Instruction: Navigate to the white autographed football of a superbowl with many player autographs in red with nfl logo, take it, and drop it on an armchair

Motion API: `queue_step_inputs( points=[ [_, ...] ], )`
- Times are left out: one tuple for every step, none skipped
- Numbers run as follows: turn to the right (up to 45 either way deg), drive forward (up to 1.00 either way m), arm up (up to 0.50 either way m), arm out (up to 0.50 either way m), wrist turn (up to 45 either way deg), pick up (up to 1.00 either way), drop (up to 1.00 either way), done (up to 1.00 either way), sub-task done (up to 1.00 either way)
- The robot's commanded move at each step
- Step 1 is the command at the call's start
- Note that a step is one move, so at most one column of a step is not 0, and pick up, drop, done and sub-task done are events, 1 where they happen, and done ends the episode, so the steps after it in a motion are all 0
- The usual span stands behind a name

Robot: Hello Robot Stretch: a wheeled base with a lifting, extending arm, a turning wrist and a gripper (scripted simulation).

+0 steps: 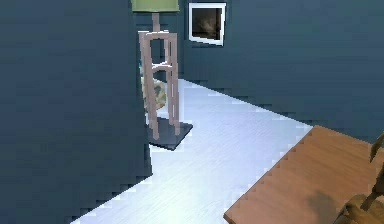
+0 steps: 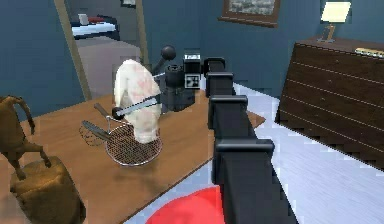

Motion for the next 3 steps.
queue_step_inputs(
  points=[
    [0.0,0.00,0.00,0.00,-45.0,0.00,0.00,0.00,0.00],
    [0.0,0.00,0.00,0.00,-36.0,0.00,0.00,0.00,0.00],
    [0.0,0.00,0.00,-0.30,0.0,0.00,0.00,0.00,0.00]
  ],
)
